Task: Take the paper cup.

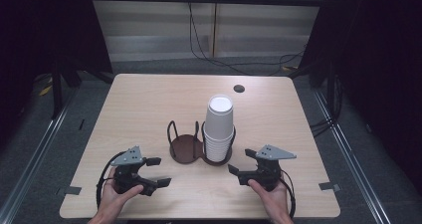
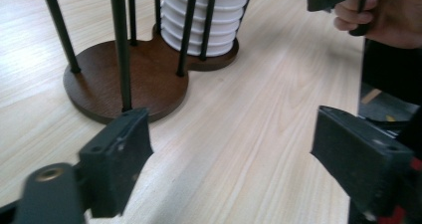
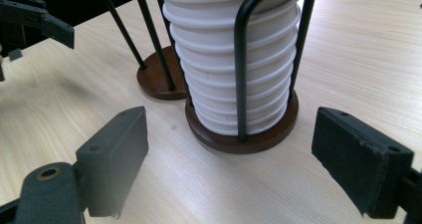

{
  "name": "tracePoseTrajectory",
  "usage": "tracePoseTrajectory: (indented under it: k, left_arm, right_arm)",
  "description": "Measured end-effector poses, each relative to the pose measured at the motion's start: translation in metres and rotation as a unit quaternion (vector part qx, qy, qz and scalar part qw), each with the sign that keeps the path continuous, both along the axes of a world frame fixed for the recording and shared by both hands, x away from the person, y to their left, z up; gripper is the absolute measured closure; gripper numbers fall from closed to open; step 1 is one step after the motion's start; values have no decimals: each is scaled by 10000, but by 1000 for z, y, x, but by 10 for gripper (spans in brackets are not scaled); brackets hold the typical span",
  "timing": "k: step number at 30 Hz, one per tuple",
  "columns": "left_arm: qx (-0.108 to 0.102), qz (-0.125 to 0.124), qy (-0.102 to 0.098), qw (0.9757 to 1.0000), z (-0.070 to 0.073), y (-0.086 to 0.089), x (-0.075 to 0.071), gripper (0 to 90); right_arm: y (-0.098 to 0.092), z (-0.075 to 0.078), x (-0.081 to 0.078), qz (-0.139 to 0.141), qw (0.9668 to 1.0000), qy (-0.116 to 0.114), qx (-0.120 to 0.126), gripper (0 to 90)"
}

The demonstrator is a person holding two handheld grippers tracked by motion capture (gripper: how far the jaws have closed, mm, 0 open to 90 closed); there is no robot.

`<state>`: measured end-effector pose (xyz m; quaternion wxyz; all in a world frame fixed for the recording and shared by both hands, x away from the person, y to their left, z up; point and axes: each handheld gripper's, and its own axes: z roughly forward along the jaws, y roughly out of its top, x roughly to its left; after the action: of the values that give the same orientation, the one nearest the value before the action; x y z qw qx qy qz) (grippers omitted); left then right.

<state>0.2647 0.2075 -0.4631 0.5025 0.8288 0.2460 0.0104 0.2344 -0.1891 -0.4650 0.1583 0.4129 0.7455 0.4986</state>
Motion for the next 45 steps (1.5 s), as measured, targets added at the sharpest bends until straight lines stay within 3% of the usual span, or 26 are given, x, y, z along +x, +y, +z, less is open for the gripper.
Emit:
tracePoseTrajectory:
  k: [6,10,13,22,29,31,33,41,45]
  left_arm:
    - [53,-109,-70,9999,-1,0,-2,157]
    - [-16,-200,57,9998,-2,1,-2,158]
    - [-73,-192,-13,9998,-2,3,-4,158]
    - [-136,-148,82,9998,-2,5,-4,159]
    - [-58,-49,111,9999,-3,4,-4,158]
    - [-71,-44,113,9999,-3,5,-3,158]
    - [-102,-40,126,9999,-3,6,-3,158]
    - [-105,-51,154,9998,-3,6,-4,158]
    - [-77,-34,163,9998,-4,7,-5,158]
  right_arm:
    - [-2,2,0,18,10000,-37,-35,145]
    - [-1,5,0,123,9999,16,-20,149]
    - [1,9,-1,225,9996,134,-43,151]
    - [2,22,-1,468,9987,213,71,217]
    - [4,28,0,599,9977,284,108,220]
    - [7,30,2,576,9976,382,-33,199]
    - [8,36,4,747,9962,443,25,185]
    - [6,53,11,850,9959,300,14,185]
    - [3,61,15,932,9948,398,135,186]
